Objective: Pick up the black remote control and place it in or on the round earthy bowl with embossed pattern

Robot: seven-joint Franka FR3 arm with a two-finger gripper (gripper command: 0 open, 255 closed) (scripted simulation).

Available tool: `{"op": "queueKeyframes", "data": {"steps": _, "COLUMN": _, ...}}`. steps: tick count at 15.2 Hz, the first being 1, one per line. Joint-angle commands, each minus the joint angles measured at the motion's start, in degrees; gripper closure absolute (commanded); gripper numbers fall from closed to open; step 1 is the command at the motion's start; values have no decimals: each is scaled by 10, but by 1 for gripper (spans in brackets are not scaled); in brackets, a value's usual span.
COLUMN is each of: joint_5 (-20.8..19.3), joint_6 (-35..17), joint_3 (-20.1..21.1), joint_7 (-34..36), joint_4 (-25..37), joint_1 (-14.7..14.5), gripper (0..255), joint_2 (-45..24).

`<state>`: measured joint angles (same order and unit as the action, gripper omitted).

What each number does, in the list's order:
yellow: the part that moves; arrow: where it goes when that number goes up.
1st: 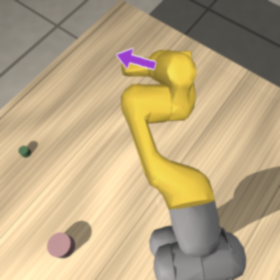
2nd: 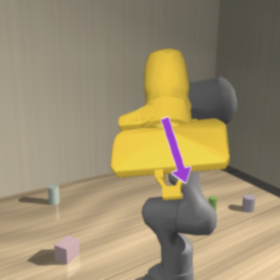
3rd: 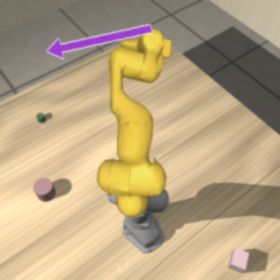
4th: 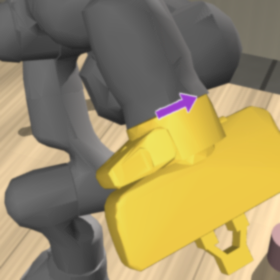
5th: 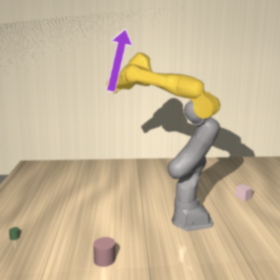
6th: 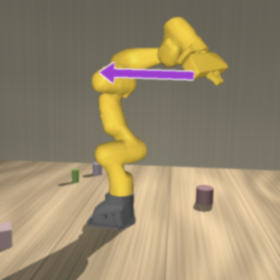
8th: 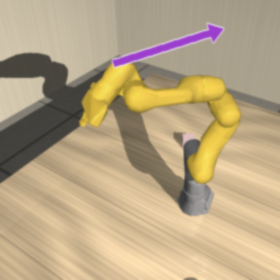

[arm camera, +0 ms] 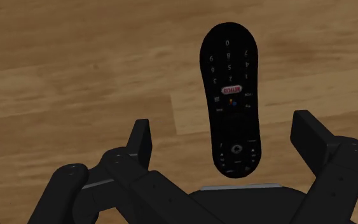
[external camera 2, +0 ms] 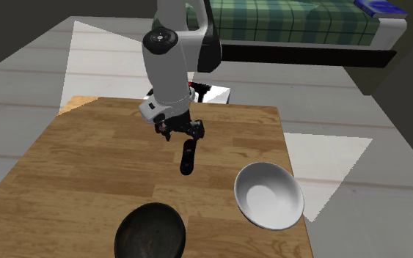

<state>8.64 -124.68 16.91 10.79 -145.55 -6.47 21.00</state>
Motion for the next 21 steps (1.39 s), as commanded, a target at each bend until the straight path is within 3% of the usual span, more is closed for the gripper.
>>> {"op": "queueKeyframes", "data": {"steps": 1, "joint_5": -7, "joint_6": -42, "joint_3": 15, "joint_7": 6, "joint_4": 8, "joint_1": -2, "gripper": 0, "joint_2": -43}}
{"op": "queueKeyframes", "data": {"steps": 10, "joint_5": -20, "joint_6": -121, "joint_3": 27, "joint_7": 18, "joint_4": -13, "joint_1": -1, "gripper": 0, "joint_2": -101}}
{"op": "queueKeyframes", "data": {"steps": 17, "joint_5": -20, "joint_6": -121, "joint_3": 27, "joint_7": 18, "joint_4": -13, "joint_1": -1, "gripper": 0, "joint_2": -101}}
{"op": "queueKeyframes", "data": {"steps": 18, "joint_5": -20, "joint_6": -121, "joint_3": 27, "joint_7": 18, "joint_4": -13, "joint_1": -1, "gripper": 255, "joint_2": -101}}
{"op": "queueKeyframes", "data": {"steps": 21, "joint_5": -20, "joint_6": -121, "joint_3": 28, "joint_7": 18, "joint_4": -13, "joint_1": -1, "gripper": 255, "joint_2": -100}}
